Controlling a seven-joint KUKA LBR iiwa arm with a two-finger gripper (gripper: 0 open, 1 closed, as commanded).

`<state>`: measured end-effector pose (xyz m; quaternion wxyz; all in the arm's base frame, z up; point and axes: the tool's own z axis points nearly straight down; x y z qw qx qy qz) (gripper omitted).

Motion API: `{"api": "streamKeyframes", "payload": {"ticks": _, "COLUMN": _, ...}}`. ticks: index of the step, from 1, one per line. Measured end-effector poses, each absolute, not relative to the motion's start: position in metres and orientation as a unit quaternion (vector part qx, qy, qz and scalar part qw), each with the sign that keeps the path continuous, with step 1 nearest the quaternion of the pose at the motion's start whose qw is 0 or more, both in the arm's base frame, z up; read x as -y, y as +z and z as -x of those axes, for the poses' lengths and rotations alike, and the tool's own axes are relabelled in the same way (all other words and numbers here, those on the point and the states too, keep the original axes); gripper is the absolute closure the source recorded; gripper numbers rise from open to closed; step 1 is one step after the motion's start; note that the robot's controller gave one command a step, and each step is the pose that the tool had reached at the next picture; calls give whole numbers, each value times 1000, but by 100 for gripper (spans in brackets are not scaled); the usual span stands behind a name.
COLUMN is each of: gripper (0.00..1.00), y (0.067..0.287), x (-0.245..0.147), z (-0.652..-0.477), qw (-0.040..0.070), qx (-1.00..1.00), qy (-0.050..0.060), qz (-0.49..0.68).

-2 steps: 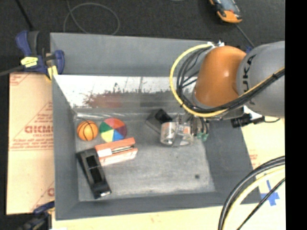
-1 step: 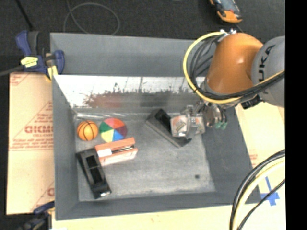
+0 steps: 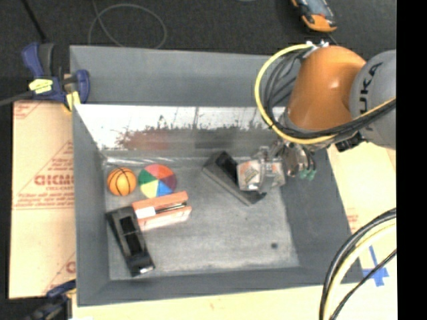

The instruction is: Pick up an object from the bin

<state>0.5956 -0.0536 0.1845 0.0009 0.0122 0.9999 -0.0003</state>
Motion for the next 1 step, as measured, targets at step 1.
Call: {"api": "streamKeyframes", "payload": {"ticks": 1, "gripper": 100, "y": 229, "x": 63, "z": -602, "qw": -2, "qx": -1000, "qy": 0, "qz": -10}}
